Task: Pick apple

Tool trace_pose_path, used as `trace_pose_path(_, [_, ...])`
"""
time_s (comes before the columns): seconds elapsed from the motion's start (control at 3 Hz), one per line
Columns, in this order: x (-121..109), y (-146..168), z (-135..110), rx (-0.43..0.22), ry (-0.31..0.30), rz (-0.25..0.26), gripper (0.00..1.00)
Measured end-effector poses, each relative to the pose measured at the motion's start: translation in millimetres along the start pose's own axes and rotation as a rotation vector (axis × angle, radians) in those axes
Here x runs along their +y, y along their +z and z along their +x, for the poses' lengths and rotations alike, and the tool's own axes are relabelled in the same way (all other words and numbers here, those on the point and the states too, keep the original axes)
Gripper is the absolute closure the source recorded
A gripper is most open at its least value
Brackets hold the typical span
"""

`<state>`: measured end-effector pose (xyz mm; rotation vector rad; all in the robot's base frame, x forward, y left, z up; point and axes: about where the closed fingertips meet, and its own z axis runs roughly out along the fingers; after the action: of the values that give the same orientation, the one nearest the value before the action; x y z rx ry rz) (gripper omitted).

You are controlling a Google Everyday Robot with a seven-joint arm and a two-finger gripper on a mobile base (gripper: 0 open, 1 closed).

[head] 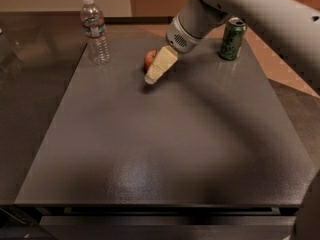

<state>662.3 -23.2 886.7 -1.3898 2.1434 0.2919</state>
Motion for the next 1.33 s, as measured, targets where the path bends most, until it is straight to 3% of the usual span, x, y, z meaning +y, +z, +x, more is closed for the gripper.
trace_pose_path(0.67, [-18, 37, -3, 0.016, 0.061, -0.044, 0.00])
trace_pose_path(1.0, [-19, 47, 1, 0.039, 0.064, -0.061, 0.17])
trace_pose_path(1.33, [-18, 48, 5, 0.041, 0.063, -0.068, 0.41])
